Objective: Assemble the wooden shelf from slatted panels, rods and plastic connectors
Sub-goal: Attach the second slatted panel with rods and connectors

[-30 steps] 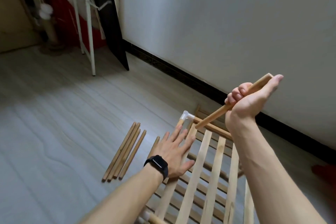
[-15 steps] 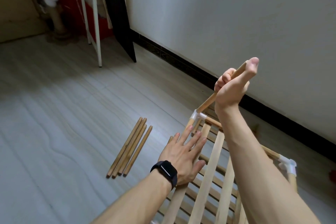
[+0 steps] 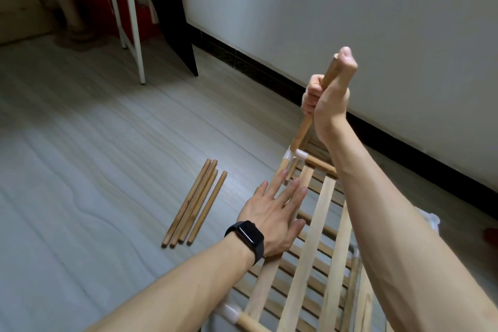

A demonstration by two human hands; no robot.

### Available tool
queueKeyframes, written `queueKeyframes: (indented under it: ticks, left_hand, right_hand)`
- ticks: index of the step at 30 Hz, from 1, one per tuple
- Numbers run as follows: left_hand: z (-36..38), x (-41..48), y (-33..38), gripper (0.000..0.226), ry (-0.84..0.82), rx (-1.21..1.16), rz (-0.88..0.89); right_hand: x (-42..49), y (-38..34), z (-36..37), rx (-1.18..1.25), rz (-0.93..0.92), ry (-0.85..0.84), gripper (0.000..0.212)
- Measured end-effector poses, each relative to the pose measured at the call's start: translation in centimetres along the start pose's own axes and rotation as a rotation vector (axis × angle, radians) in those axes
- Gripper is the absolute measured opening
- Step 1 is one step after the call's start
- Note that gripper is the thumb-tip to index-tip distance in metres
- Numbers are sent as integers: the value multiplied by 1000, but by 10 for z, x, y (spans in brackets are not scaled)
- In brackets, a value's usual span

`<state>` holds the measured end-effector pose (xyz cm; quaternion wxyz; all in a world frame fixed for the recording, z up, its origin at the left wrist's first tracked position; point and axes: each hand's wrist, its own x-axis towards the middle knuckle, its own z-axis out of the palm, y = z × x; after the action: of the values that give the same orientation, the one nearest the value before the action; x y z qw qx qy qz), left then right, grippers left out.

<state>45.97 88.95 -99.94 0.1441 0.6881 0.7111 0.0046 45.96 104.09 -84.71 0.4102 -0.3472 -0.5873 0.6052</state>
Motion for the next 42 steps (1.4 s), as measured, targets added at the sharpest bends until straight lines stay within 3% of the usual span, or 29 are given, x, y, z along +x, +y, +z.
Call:
queueKeyframes:
  ticks: [13,18,22,26,30,33,37,42]
  left_hand:
    - [-6,-5,0,65,-23,-13,0]
    - [-10,-7,1,68,65,-94,-17]
    - [-10,-4,-6,63,163,-395,-208]
    - [-4,-2,-11,57,219,-637,-243]
    - [0,4,-21,51,227,-899,-352]
    - [20,-1,-43,48,128,-1034,-464]
    - [86,-13,-91,56,-52,-786,-679]
    - [131,-1,-108,56,-279,-499,-627]
  right_hand:
    - [-8,-2,0,-85,21,-13,68]
    - [-32,10,-25,-417,98,44,87]
    - [-87,64,-67,-961,18,12,52]
    - [-144,115,-86,-1482,155,-195,58]
    - [-158,127,-83,-1534,160,-192,62]
    - [-157,129,-85,-1547,154,-195,67]
    - [-155,134,-87,-1553,134,-175,65]
    - [-154,140,-85,-1546,86,-151,62]
